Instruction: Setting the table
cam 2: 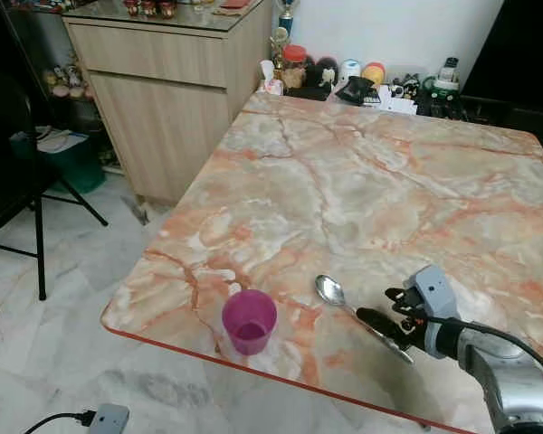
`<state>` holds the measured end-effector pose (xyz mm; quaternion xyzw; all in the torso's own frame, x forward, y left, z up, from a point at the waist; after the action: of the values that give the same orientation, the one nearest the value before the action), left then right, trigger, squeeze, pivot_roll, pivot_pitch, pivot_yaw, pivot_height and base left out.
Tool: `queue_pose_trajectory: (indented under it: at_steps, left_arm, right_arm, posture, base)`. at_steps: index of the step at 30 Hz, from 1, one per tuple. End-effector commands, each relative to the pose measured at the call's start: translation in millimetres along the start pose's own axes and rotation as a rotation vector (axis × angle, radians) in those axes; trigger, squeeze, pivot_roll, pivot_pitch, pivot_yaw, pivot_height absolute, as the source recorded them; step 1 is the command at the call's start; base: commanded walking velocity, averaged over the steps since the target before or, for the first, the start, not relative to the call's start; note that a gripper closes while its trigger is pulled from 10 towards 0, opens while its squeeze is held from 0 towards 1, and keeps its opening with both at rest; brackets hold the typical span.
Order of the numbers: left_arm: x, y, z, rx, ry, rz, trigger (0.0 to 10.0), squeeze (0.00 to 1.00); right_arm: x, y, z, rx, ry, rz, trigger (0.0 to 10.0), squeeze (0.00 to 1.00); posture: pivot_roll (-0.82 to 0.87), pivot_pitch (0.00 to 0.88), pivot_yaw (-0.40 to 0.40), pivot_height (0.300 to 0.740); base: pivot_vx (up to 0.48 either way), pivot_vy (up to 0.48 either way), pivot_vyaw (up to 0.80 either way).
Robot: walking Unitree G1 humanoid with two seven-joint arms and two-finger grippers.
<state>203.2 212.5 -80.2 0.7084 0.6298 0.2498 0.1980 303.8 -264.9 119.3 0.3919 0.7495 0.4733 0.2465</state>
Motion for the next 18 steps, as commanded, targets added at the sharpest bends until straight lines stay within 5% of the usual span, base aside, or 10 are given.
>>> queue_pose_trajectory:
  at_steps: [1, 18]
  left_arm:
    - [1.2, -9, -1.6, 0.035, -0.003, 0.016, 10.0, 0.00]
    - [-0.1, -10, -1.7, 0.037, -0.008, 0.037, 10.0, 0.00]
  right_arm:
    - [-1.3, -1, -0.5, -0.005, 0.014, -0.013, 10.0, 0.00]
    - [13.1, -1, 15.8, -0.038, 0.094, -0.079, 10.0, 0.00]
  posture:
    - [-0.03, 0.155, -0.007, 0.740]
    - [-0.03, 0.142, -0.007, 0.740]
  base:
    - [0.000, 0.000, 0.00]
    - [0.000, 0.000, 0.00]
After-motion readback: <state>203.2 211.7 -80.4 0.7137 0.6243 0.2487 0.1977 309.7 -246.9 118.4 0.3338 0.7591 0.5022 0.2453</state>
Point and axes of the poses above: a point about 5 cm out from each wrist's last joint towards the gripper, its own z axis pointing out of the wrist towards the gripper, its own y axis along the axis of the wrist's last joint, x = y × z, the point moved 1 cm from there along z, pointing out of the wrist towards the gripper
